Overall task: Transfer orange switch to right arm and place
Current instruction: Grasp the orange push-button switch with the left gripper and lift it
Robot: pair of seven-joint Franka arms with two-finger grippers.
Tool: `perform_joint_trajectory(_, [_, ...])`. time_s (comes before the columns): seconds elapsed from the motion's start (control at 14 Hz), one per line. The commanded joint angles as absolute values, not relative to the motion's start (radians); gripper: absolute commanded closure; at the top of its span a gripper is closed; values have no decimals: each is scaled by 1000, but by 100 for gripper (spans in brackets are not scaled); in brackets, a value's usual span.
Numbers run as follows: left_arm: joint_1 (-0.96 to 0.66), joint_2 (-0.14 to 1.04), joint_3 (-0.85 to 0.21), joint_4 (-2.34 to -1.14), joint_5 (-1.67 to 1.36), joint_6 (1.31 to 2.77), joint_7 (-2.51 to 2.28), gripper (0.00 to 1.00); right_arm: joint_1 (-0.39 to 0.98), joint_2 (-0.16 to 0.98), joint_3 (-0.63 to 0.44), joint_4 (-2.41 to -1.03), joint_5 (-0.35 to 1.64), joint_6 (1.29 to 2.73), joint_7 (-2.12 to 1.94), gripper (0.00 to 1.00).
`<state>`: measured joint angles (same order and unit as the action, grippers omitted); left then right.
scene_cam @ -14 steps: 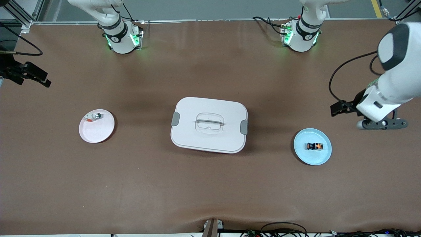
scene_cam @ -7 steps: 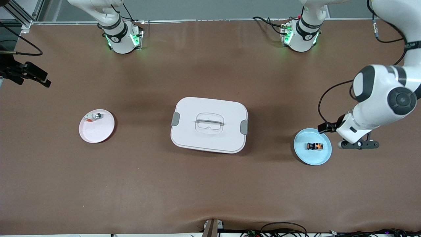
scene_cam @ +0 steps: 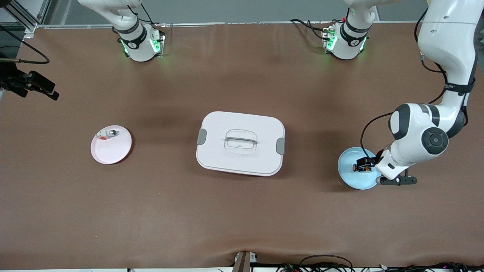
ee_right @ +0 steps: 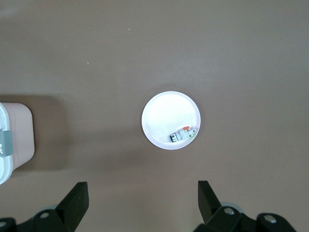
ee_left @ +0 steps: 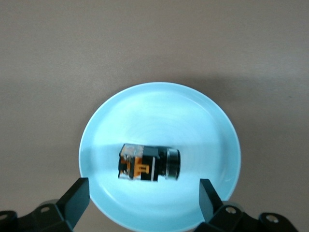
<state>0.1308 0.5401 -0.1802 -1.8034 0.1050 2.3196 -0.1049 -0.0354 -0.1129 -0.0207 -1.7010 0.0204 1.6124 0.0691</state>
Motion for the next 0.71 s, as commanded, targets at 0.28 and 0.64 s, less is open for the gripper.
perform_joint_trajectory(0.28, [135,618,-183,-1792,124,2404,-94,0,-43,-138,-18,-1727,29,1614,11,0])
perform_joint_trajectory(0.64, [130,643,-181,-1799,129,2419,-94,0,-43,-138,-18,-1727,29,1614,11,0])
